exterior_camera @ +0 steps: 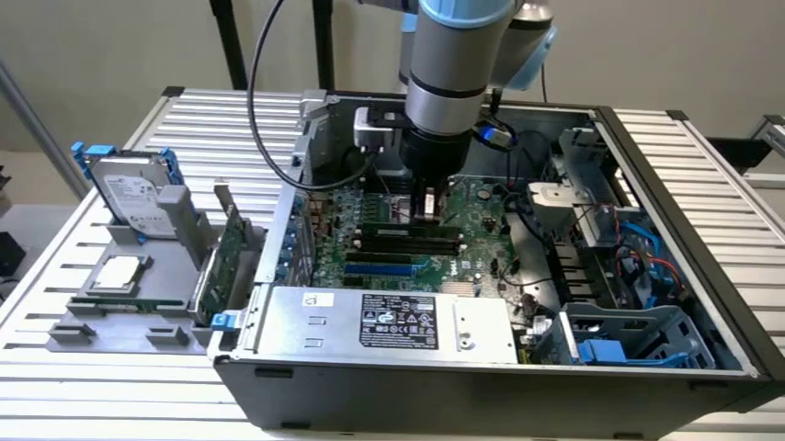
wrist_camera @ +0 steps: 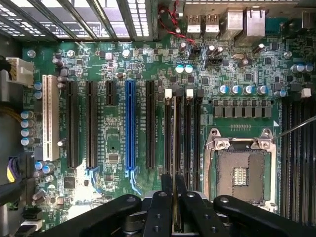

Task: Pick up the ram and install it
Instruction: 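Insert the ram into the slot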

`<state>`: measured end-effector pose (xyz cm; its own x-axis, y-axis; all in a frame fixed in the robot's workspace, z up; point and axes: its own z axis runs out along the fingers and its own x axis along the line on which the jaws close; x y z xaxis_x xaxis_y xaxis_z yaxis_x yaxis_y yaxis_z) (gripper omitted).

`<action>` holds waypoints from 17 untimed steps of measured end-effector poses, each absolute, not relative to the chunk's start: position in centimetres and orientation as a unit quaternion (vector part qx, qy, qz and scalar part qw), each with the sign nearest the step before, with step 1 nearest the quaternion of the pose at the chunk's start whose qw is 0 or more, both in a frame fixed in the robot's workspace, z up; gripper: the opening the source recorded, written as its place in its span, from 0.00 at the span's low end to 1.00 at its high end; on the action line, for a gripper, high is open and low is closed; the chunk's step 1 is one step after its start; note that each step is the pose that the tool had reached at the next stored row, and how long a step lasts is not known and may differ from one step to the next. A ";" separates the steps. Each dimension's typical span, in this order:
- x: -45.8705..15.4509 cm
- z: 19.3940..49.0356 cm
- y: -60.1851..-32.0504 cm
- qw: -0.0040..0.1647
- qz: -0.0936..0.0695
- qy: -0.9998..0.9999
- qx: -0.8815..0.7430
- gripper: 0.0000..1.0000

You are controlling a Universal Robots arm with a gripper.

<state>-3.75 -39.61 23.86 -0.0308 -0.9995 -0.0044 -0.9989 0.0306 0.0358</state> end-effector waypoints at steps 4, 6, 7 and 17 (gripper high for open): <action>-3.7 23.5 -39.6 0.010 -0.013 -0.718 0.696 0.00; -3.8 23.5 -39.6 0.009 -0.013 -0.718 0.696 0.00; -3.8 23.5 -39.6 0.009 -0.013 -0.718 0.696 0.00; -3.8 23.2 -39.6 0.012 -0.010 -0.718 0.696 0.00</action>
